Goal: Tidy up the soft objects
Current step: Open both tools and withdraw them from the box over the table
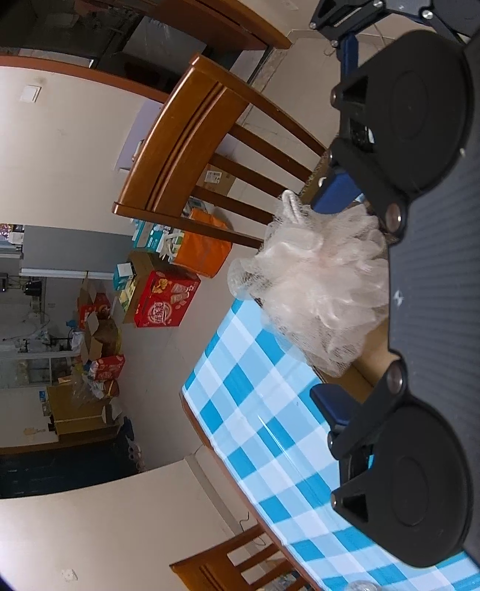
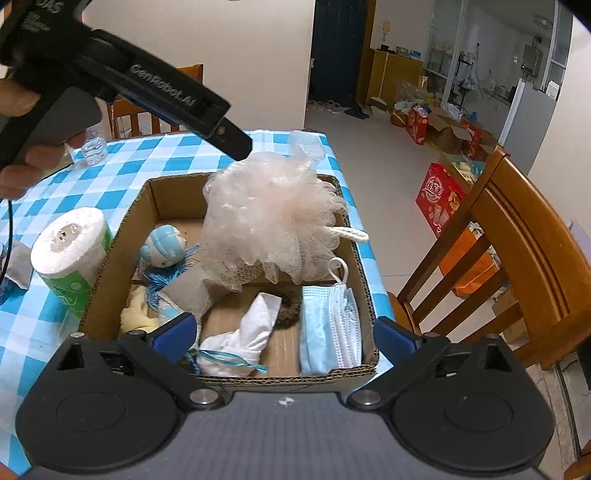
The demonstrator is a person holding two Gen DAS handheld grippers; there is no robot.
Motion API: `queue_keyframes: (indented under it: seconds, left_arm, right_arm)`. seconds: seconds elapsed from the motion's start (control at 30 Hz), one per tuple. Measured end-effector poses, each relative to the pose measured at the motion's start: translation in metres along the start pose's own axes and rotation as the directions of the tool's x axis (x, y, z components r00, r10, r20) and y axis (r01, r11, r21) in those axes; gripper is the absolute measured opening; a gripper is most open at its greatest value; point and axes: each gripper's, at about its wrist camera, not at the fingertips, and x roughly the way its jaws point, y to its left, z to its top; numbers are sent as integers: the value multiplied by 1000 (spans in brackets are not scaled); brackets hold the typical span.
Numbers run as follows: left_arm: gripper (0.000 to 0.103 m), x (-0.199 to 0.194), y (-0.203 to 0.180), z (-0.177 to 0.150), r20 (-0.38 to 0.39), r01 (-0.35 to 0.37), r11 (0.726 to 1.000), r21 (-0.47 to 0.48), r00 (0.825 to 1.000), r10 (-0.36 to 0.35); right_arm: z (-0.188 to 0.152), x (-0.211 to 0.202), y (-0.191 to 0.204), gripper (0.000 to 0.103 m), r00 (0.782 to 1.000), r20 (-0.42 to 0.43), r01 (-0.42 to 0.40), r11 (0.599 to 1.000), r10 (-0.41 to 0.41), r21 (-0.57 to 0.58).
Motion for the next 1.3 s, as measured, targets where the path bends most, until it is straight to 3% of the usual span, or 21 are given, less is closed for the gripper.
queue_keyframes:
  seconds: [0.33, 0.7, 1.03, 1.3]
  left_arm:
    - [101, -46, 4, -29, 38, -67, 998, -19, 997, 67]
    - [102, -103, 12, -88, 109, -215, 969, -120, 968, 228]
    - [102, -133, 30, -153, 71, -215, 958, -187, 970, 232]
    - [102, -150, 49, -208, 20, -228, 957, -179, 972, 235]
  right_arm:
    - [5, -8, 17, 103, 1000, 10, -12, 1000, 11, 28]
    - [1, -9, 44, 103, 999, -24, -42, 997, 43, 61]
    - [-4, -23, 89, 103, 999, -34, -26, 995, 30, 99]
    - [-6, -32, 137, 103, 999, -31, -15, 998, 17, 59]
